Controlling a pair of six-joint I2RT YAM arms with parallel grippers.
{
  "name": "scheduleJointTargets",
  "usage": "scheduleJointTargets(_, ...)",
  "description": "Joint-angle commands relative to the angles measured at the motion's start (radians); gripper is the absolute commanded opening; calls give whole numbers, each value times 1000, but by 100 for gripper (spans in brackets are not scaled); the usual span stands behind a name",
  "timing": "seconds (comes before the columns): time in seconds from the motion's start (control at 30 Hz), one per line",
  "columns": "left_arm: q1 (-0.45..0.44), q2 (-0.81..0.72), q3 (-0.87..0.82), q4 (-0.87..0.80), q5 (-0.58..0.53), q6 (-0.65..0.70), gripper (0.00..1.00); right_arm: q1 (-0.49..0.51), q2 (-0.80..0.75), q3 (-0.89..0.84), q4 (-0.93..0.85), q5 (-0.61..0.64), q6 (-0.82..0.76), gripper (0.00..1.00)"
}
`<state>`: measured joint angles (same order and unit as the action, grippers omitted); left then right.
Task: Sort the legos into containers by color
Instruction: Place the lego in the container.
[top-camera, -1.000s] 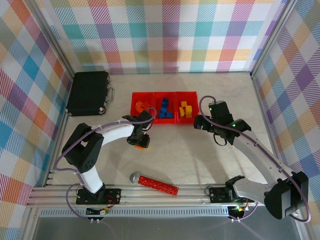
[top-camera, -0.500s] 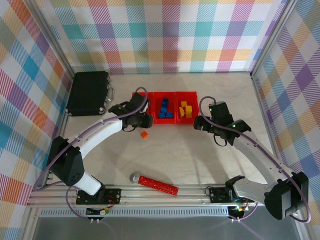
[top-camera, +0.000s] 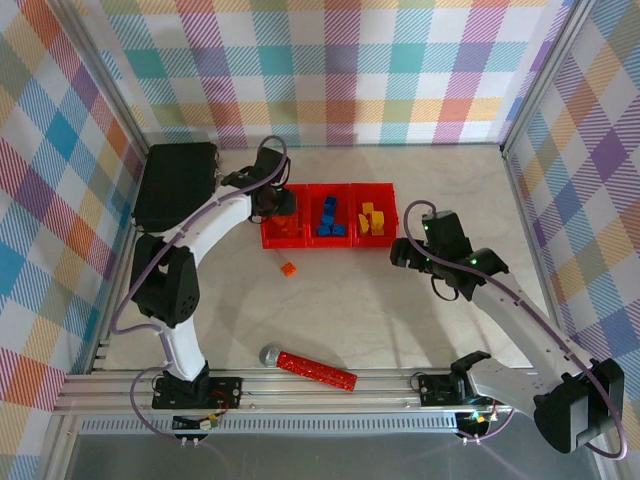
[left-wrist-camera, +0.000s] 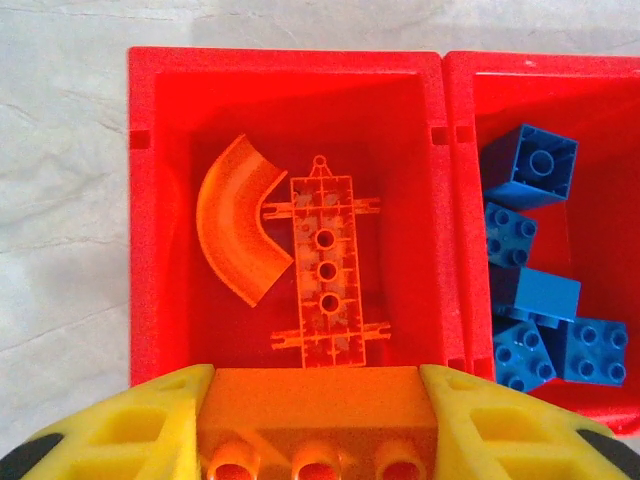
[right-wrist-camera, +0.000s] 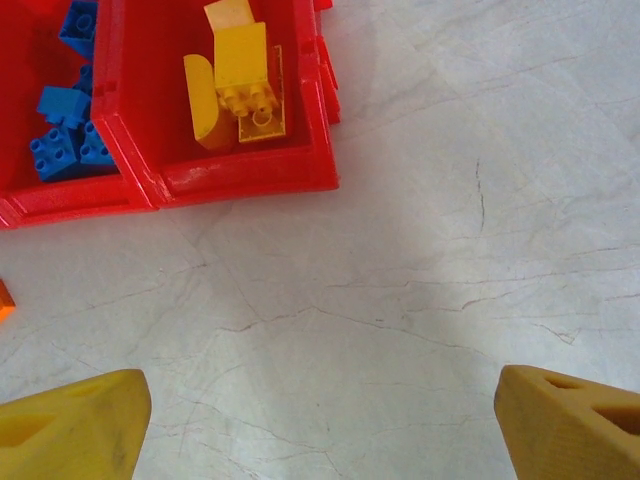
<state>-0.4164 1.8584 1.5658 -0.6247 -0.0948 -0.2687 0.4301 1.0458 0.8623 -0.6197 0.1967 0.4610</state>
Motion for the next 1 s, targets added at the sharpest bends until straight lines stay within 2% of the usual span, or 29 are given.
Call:
scheduleJointTargets(0.0, 17, 43, 59, 13, 6, -3, 41, -8, -15, -16, -15, -17, 13, 89)
scheduleJointTargets(0.27, 54, 113, 92, 64, 72, -59, 45, -7, -8, -32, 2, -46, 22, 90)
scheduleJointTargets(0.4, 56, 88, 51, 133, 105, -41, 57, -8, -10, -32, 1, -49, 20, 90)
scheduleJointTargets(0.47, 56, 58, 18, 179, 120, -26, 60, -7, -13, -33, 2, -51, 19, 90)
scheduleJointTargets(0.63, 56, -20, -32, 230, 136, 7, 79, -8, -15, -32, 4, -58, 19, 91)
scheduleJointTargets(0.73, 54, -89, -64, 235, 134, 26, 87, -7, -10, -26, 2, -58, 19, 91)
scheduleJointTargets(0.8, 54, -157, -118, 253, 124, 25, 91, -7, -10, -26, 2, -58, 20, 91)
scheduleJointTargets(0.97, 51, -367, -304, 279, 129, -1, 92, -7, -9, -23, 8, -61, 23, 91)
